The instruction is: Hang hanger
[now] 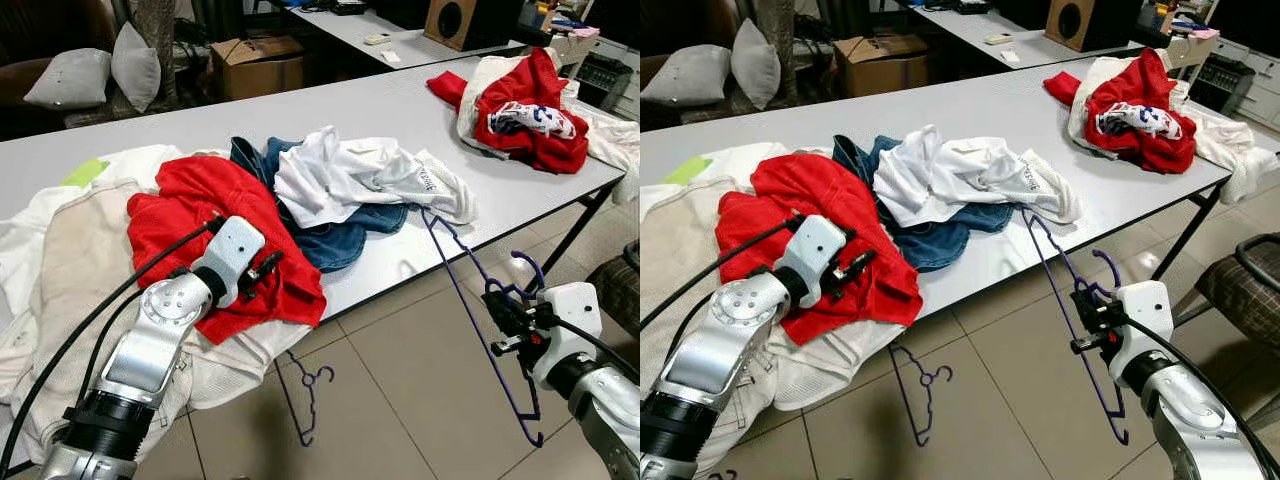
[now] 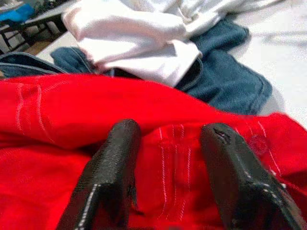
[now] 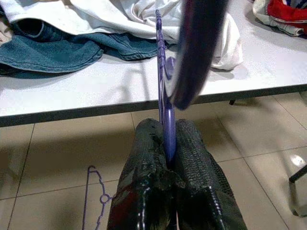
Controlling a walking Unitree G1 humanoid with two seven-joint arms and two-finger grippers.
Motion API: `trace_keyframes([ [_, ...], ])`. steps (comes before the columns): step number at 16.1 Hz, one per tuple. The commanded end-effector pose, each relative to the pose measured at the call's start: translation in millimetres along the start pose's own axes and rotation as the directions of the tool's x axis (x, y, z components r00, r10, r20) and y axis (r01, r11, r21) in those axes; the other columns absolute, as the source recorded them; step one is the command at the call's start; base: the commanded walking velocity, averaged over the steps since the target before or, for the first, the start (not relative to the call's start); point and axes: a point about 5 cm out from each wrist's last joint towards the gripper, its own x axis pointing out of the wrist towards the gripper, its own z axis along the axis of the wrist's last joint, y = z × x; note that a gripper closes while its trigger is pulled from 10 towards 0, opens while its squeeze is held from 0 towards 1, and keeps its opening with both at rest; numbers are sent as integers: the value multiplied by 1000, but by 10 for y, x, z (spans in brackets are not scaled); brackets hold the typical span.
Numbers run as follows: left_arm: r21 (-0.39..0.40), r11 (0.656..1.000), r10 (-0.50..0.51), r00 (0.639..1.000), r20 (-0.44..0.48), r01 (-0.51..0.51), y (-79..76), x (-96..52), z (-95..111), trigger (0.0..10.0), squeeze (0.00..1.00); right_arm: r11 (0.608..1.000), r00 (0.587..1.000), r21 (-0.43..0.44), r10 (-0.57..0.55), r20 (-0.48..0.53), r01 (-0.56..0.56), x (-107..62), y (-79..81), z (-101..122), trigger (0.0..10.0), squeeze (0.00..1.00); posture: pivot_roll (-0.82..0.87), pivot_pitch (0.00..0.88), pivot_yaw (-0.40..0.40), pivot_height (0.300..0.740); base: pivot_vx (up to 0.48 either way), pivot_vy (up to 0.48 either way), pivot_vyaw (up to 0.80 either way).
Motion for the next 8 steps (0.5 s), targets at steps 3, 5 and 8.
trace_keyframes([
  [3,67,993,-86,990,-113,94,-103,-29,-150,10000,0,1000,1000,-8,-2,11,2,26,1,17,10000,0,-132,0,-27,740,0,0,0],
  [5,101,989,-94,984,-152,110,-86,-57,-195,10000,0,1000,1000,-7,3,13,-3,29,2,18,10000,0,-128,0,-29,740,0,0,0],
  [8,113,988,-84,984,-155,102,-48,-62,-183,4353,0,1000,1000,-9,8,15,-7,34,5,29,10000,0,-128,0,-29,740,0,0,0],
])
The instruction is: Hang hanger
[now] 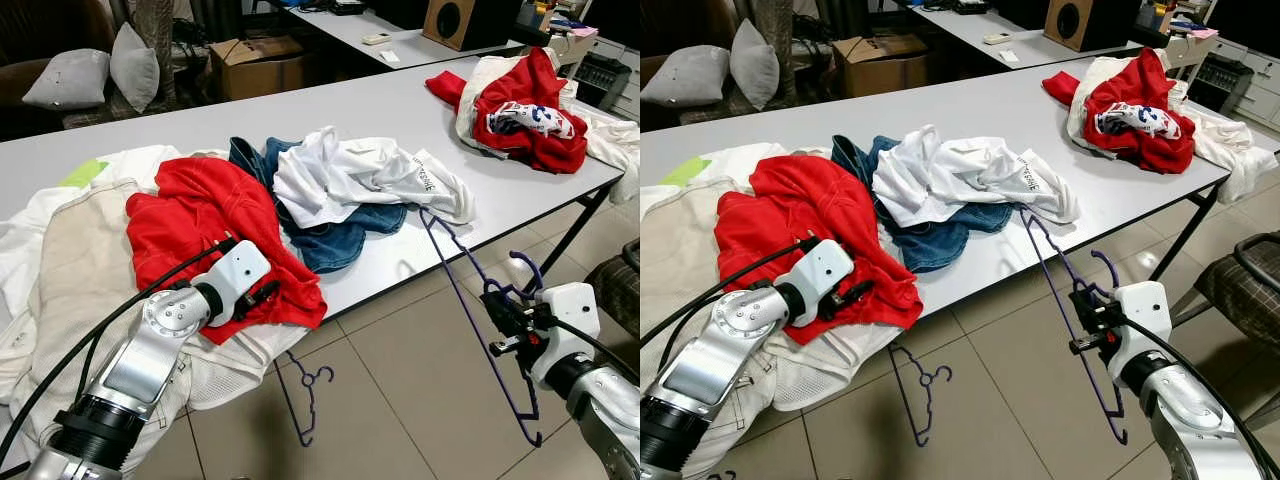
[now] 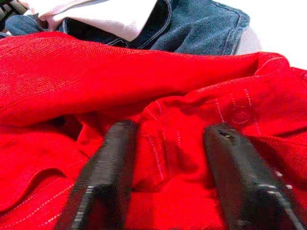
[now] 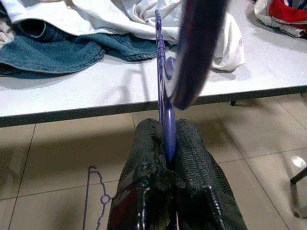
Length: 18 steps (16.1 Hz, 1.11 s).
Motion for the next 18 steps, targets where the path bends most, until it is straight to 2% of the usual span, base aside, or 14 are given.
trace_keyframes([
  [1,12,1000,-1,1000,-16,1,8,-4,-6,0,0,1000,1000,-7,-1,7,1,19,-12,14,10000,0,-128,0,-31,740,0,0,0],
  [14,6,997,82,996,25,-83,134,-51,39,0,0,1000,1000,-24,14,14,-14,46,-28,40,10000,0,-128,0,-35,740,0,0,0],
  [17,-11,993,116,990,81,-116,271,-118,111,0,0,1000,1000,-26,17,21,-16,59,-27,45,10000,0,-119,0,-48,740,0,0,0],
  [18,-52,989,147,976,161,-141,394,-174,210,0,0,1000,999,-26,18,28,-17,68,-21,55,10000,0,-119,0,-48,740,0,0,0],
])
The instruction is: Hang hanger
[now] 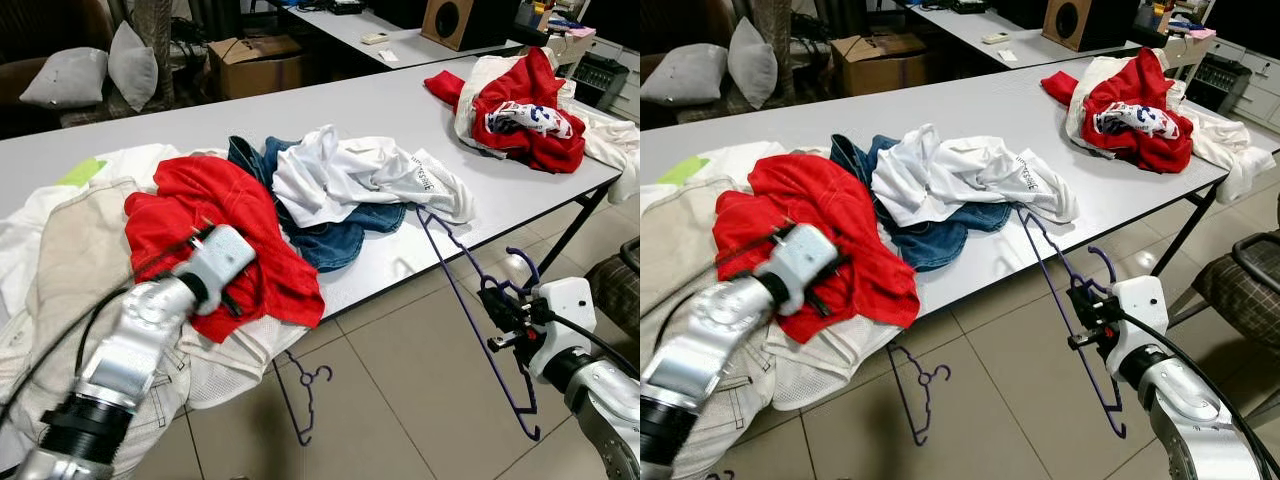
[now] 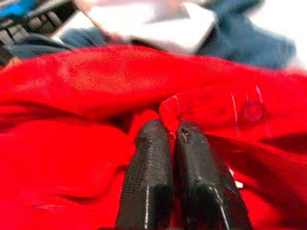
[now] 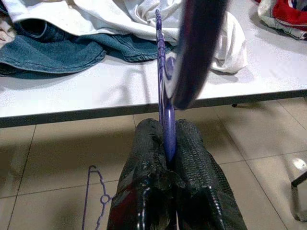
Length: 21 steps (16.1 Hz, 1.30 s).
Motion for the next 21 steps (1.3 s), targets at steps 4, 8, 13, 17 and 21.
trace_keyframes([
  [4,-71,997,64,937,343,-42,609,-202,623,0,0,1000,999,-12,10,51,-9,64,13,83,10000,0,-105,0,-53,740,0,0,0],
  [8,-135,965,263,850,456,-226,1259,-407,969,0,0,1000,997,1,-1,83,1,111,6,131,10000,0,-95,0,-50,740,0,0,0],
  [13,-85,969,245,856,455,-232,1392,-379,1096,0,0,1000,989,21,6,145,-9,117,34,221,10000,0,-99,0,-26,740,0,0,0],
  [17,-136,974,217,916,336,-181,1135,34,987,0,0,968,937,13,240,255,-252,79,326,428,10000,0,-101,0,-26,740,0,0,0],
  [21,-229,972,120,954,274,-57,581,640,1017,0,0,972,949,0,229,218,-235,130,325,392,10000,0,-102,0,-22,740,0,0,0],
])
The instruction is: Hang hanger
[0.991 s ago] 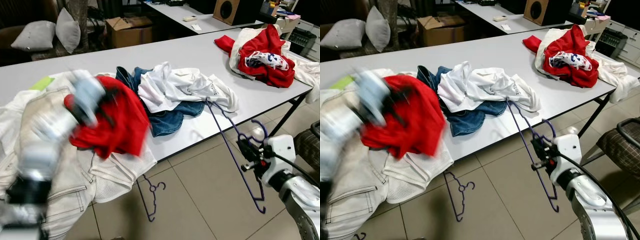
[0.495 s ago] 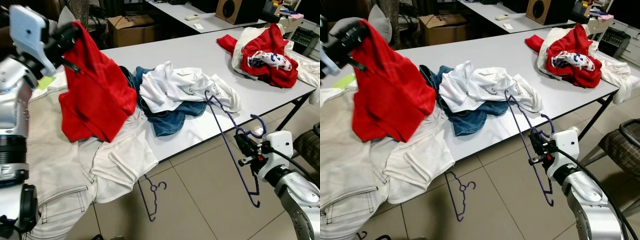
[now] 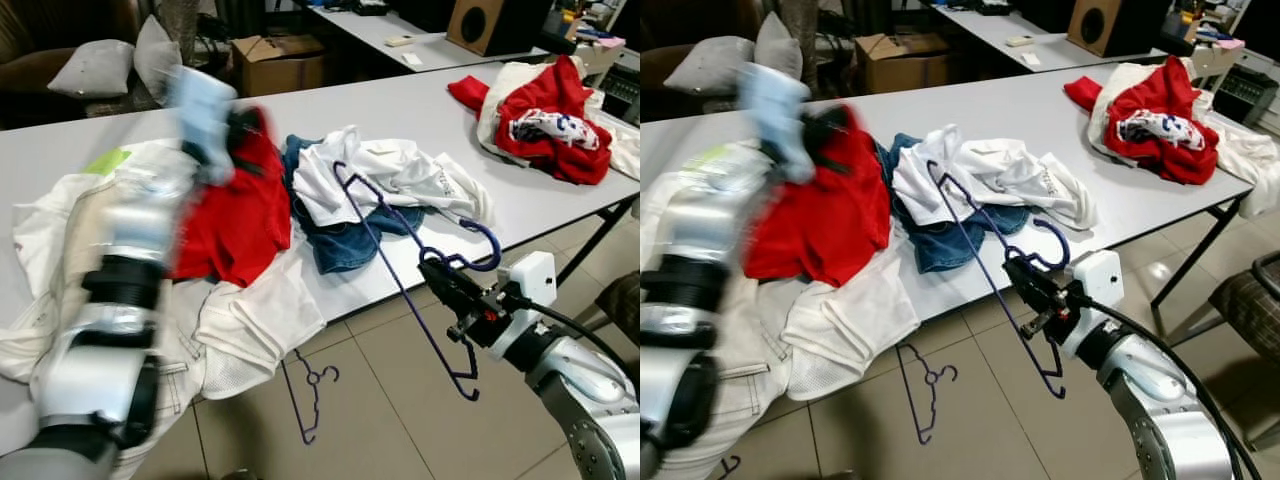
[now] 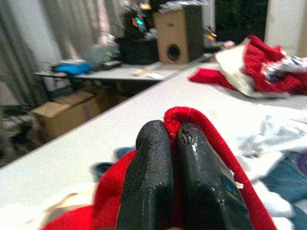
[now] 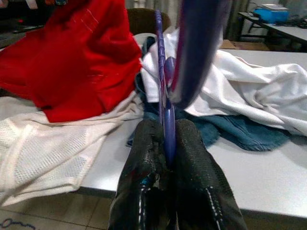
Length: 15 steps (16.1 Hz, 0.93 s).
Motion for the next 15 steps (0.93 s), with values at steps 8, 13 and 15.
trace_keyframes([
  [8,-34,978,-208,977,-45,207,-275,31,-187,10000,1000,983,983,-17,-181,-24,180,-124,-255,-9,10000,0,-121,0,-11,740,0,0,0],
  [13,105,920,-353,914,-201,378,53,-494,-309,10000,863,981,980,-19,-193,-45,192,-152,-310,-32,10000,0,-106,0,-27,740,0,0,0],
  [15,182,871,-383,862,-331,457,134,-751,-403,10000,0,982,981,-16,-187,-50,187,-166,-305,-41,10000,0,-104,0,-30,740,0,0,0],
])
